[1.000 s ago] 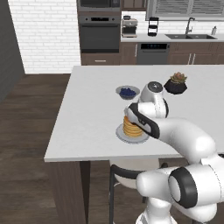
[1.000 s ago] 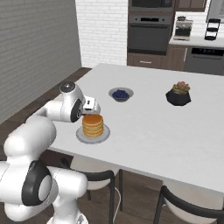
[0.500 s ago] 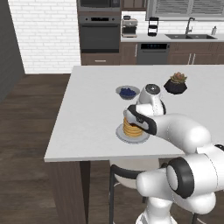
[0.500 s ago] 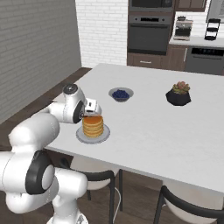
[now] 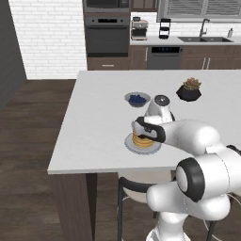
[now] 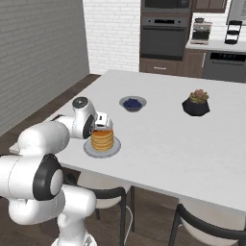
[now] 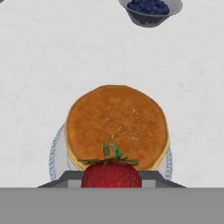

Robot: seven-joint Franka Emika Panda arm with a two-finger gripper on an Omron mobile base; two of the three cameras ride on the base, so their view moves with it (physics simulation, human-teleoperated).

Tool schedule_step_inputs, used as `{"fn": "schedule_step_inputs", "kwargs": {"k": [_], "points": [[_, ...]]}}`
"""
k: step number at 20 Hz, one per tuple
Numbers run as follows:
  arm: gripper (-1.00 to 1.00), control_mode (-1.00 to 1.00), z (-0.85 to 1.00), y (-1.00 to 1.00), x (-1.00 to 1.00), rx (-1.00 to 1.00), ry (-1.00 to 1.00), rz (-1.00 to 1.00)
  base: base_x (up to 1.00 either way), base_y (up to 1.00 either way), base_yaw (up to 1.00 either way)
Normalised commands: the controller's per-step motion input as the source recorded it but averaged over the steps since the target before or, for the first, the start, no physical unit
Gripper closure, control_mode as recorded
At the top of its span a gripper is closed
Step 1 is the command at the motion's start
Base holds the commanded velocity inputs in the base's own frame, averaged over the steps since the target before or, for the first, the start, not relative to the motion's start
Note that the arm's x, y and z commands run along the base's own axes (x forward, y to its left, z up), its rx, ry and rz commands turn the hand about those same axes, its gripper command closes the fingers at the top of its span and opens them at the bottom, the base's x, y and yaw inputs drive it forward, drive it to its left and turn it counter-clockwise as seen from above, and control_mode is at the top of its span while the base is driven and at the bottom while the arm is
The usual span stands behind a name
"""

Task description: Take the strawberry from the fridge and place it on top of the pancake, located on the dining counter.

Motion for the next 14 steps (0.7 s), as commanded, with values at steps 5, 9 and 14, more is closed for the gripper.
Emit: {"fn": "schedule_step_inputs", "kwargs": {"k": [5,9,14], "points": [[1.0,-1.0,-0.2,0.0,0.02,0.0,0.0,0.0,0.0,0.0,0.0],[1.0,-1.0,-0.15,0.0,0.0,0.0,0.02,0.0,0.0,0.0,0.0],[1.0,-1.0,-0.02,0.0,0.0,0.0,0.0,0.0,0.0,0.0,0.0]]}}
